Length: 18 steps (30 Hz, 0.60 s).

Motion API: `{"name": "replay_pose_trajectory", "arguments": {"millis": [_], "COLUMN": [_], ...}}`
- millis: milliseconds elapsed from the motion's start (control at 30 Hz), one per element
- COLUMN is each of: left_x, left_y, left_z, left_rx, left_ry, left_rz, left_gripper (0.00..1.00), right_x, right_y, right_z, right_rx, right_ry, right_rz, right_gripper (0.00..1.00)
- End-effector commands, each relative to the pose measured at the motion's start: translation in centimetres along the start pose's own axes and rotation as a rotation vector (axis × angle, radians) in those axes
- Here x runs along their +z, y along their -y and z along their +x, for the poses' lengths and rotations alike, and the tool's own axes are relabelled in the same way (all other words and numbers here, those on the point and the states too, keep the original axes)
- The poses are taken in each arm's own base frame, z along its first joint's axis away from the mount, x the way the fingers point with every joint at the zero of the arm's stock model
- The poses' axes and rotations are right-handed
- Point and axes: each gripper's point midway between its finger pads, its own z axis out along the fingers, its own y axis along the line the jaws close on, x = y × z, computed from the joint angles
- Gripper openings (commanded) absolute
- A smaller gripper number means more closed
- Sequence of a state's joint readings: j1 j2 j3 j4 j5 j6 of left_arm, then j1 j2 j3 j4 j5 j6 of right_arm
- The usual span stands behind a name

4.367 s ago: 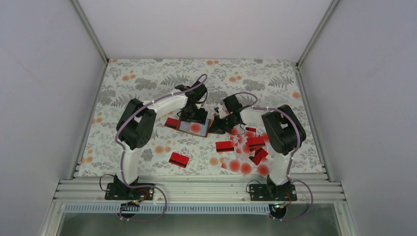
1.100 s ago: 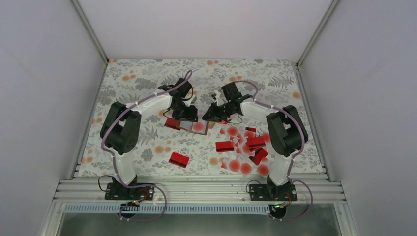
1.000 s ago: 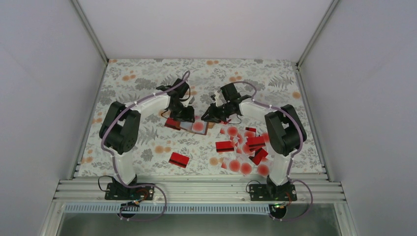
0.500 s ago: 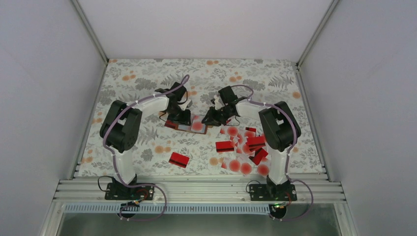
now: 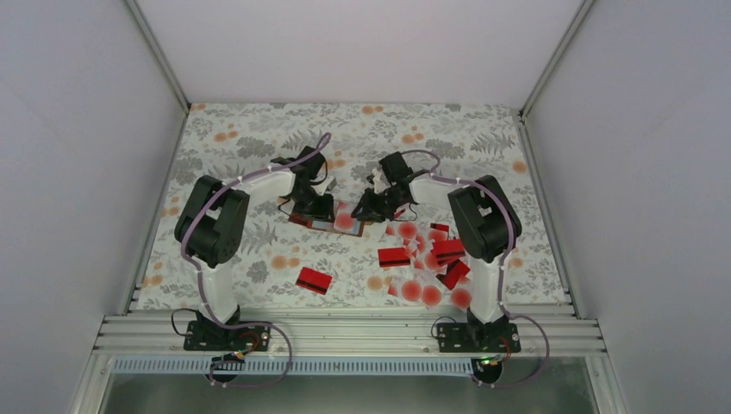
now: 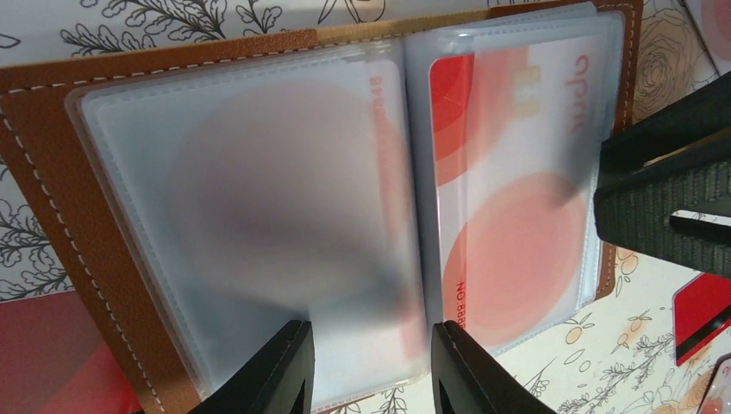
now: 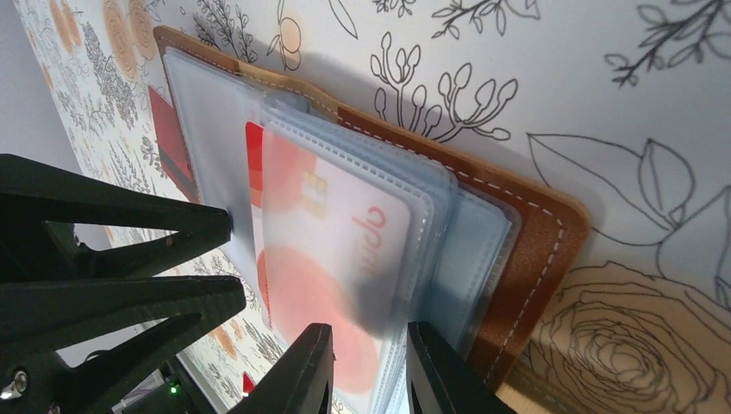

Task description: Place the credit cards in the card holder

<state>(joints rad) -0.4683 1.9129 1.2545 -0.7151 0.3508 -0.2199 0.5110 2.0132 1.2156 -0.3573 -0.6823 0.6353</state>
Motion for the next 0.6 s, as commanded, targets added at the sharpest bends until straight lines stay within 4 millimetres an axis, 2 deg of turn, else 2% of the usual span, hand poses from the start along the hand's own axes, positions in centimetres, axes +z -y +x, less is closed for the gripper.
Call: {"name": "replay_pose_trajectory", "arguments": {"millis": [0, 267, 567], "left_x": [1.2, 1.7, 2.0], "left_y": [-0.2, 0.0, 0.2], "left_z": [0.7, 0.9, 1.0], "left_rx": [0.002, -0.001, 0.001], "left_ry": [-0.033, -0.046, -0.053], "left_rz": [0.024, 0.040, 0.052], "left_gripper": [0.36, 0.35, 0.29], "right_x": [0.8, 0.7, 0.6], "right_y": [-0.3, -1.5, -3.6], "right_z": [-0.2, -0.4, -0.6], "right_rx": [-0.019, -0.041, -0.077], "right_ry": [-0.007, -0.007, -0.013], "right_rz": [0.007, -0.034, -0.082], "right_gripper": [0.23, 0.22, 0.22]}}
